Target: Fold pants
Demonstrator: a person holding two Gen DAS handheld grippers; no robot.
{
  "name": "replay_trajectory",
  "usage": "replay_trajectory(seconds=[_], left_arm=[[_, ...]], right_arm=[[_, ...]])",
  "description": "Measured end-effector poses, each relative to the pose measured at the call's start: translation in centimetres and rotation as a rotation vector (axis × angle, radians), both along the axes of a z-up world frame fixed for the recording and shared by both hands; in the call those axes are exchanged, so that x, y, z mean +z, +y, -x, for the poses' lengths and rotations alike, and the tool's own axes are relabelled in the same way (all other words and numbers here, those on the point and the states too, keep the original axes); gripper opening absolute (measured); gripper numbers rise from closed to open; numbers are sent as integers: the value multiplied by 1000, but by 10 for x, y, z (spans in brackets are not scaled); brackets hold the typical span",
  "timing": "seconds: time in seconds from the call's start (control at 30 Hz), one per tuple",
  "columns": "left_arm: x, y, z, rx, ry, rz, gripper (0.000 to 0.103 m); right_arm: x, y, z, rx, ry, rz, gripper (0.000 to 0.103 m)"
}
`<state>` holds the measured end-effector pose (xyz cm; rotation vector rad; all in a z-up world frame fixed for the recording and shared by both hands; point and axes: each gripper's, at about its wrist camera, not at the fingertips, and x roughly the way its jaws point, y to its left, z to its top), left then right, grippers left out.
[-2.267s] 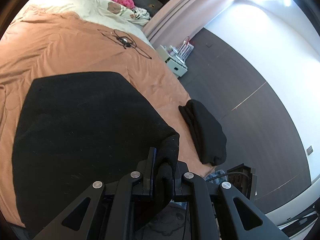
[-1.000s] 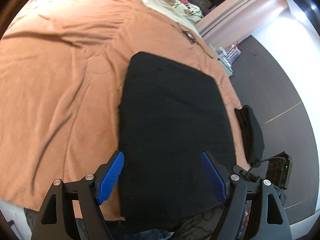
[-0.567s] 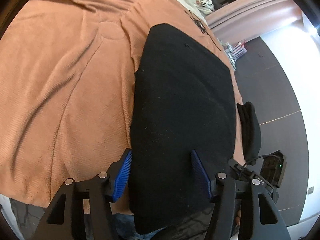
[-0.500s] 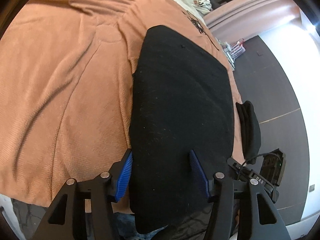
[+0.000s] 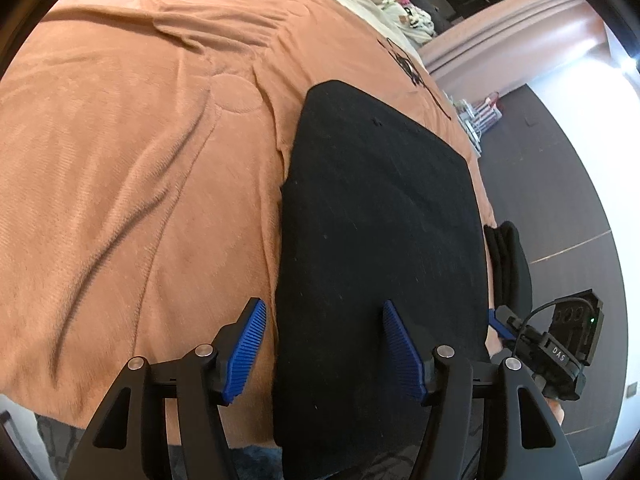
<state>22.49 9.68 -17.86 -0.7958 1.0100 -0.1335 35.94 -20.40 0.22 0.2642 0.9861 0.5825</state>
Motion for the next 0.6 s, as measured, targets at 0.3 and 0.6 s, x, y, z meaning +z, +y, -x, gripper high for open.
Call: replay_trajectory(seconds=[0.3, 0.6], left_arm=[[-1, 10, -16, 11, 0, -2, 63], [-3, 22, -46, 26, -12, 18, 63]], right_arm=[[-8, 17, -37, 20, 8, 41, 31], [-7, 37, -74, 38, 12, 65, 31]])
